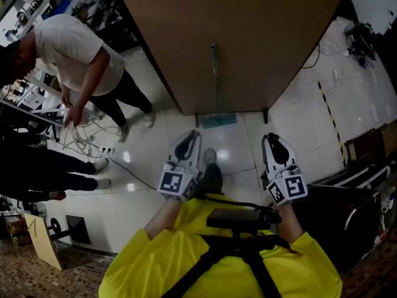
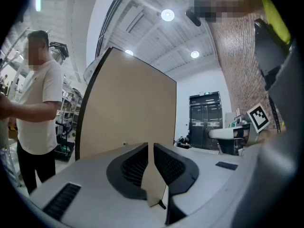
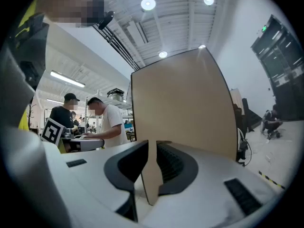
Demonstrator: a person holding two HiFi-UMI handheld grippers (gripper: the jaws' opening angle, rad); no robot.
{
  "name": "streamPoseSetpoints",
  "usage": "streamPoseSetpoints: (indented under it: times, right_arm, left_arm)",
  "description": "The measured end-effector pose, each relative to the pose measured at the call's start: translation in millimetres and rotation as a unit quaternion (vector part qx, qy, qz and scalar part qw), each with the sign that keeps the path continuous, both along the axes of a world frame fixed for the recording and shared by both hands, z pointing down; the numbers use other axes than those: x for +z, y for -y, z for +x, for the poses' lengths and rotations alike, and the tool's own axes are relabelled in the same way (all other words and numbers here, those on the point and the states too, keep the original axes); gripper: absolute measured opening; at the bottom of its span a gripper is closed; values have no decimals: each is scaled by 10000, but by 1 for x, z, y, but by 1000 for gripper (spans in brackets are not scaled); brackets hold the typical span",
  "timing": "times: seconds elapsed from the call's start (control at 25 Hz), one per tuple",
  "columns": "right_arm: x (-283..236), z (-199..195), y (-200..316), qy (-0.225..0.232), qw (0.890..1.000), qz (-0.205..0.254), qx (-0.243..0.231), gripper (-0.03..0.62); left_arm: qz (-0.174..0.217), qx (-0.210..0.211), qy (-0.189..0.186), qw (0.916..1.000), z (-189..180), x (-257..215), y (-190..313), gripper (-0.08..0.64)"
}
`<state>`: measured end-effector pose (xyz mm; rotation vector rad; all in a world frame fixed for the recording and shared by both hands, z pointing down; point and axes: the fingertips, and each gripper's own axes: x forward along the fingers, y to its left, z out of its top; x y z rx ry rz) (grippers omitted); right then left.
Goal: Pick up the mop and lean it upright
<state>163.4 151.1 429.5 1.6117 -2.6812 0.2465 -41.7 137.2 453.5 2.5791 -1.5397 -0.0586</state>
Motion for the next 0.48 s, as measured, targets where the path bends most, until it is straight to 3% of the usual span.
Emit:
streamPoseSetpoints:
  times: [0.32,0.4,0.48]
  right_arm:
    - [6,-44,171,-153,9998,-87,-65,60]
    - [12,-63,205,-199,9996,-142,-142,121]
    - [22,-77,238,-288,9993,-226,-116,133]
  left_arm:
    - [-264,57,8,9996,-30,-4,159,32]
    - [-315,49,77,9995,-42,-1,187,32]
    - [-367,67,137,9992,-52,5,211,32]
